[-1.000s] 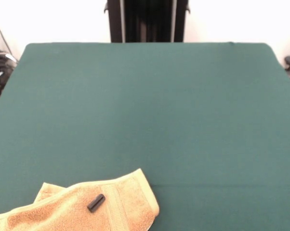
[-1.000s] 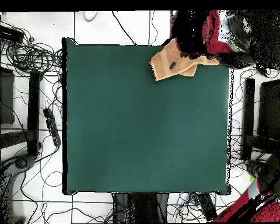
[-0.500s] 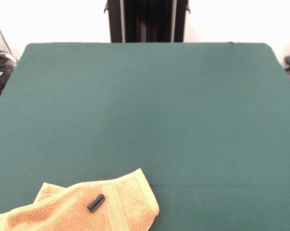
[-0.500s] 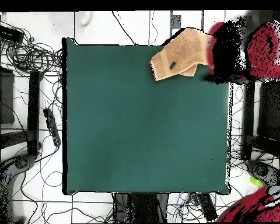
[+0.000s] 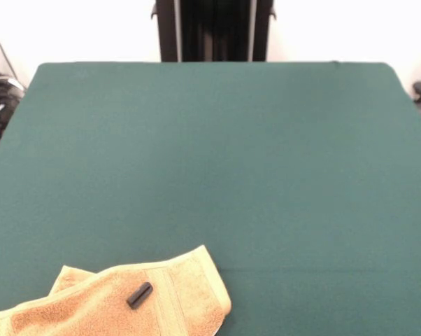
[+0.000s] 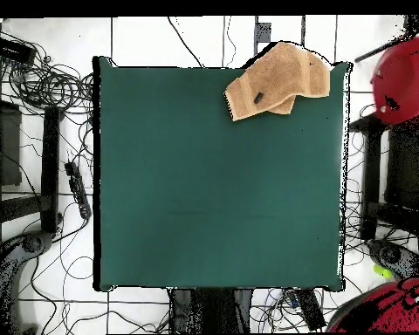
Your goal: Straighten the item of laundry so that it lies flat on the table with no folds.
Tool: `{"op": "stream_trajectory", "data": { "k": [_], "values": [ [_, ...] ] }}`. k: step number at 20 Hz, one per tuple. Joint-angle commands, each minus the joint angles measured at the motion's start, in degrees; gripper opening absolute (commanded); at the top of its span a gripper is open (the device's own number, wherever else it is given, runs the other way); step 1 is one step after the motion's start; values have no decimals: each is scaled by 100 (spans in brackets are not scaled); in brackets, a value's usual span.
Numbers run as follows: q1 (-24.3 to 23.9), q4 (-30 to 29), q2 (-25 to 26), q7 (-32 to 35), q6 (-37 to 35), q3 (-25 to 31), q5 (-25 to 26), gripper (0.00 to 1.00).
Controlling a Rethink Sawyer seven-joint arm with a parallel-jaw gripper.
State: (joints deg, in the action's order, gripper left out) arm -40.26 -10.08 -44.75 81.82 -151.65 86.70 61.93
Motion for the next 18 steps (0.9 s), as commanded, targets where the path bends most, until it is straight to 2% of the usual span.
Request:
{"op": "stream_trajectory", "data": {
  "k": [1,6,14,18],
  "values": [
    [207,-30,350,-1831,-309,1209,781,0],
    [173,-3,252,-2050,-377,1438,1226,0],
    [70,173,156,-2703,-805,2251,2559,0],
    [42,234,209,-2715,-834,2575,2801,0]
  ]
}}
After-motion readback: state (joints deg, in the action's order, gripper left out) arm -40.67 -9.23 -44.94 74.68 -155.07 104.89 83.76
